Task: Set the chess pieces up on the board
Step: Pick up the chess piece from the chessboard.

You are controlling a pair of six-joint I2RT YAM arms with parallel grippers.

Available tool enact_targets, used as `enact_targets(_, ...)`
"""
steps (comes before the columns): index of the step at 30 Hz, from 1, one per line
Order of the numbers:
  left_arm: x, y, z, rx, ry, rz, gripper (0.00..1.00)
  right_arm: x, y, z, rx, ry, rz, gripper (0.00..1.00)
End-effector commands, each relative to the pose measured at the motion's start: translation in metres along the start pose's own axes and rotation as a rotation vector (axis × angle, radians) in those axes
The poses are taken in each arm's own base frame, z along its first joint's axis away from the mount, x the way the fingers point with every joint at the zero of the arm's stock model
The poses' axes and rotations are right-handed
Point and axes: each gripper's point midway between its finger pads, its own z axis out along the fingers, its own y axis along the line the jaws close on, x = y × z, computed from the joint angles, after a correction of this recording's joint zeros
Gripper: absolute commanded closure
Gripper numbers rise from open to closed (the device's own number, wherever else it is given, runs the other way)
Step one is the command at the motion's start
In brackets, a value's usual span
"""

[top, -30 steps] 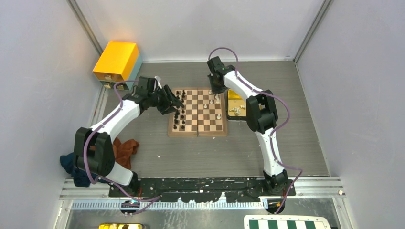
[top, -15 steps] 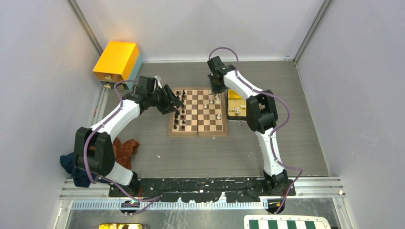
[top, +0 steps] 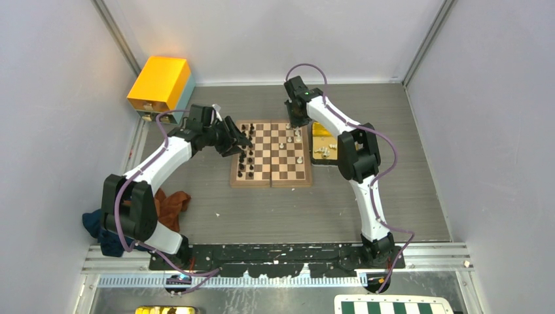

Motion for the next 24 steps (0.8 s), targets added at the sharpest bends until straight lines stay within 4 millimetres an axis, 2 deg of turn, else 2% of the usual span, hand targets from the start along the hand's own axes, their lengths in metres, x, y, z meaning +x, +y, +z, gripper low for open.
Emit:
enact_targets(1, -0.0143, -0.0192, -0.0075, 0.065, -0.039, 0.05, 0.5, -0.0259, 0.0024, -0.0116, -0.017, -0.074, 0.016, 0.74)
enact_targets(12, -0.0141, -0.0183, -0.0061, 0.063, -0.037, 0.048, 0.5, -0.0265, 0.0034, -0.0085, -0.018, -0.072, 0.015, 0.76)
enact_targets(21, -0.0141, -0.0176, -0.0047, 0.061, -0.033, 0.047, 0.5, -0.0262, 0.0034, -0.0084, -0.018, -0.07, 0.016, 0.89)
enact_targets(24, -0.0148, -0.0178, -0.0044, 0.061, -0.035, 0.047, 0.5, -0.0277, 0.0032, -0.0105, -0.019, -0.076, 0.017, 0.9)
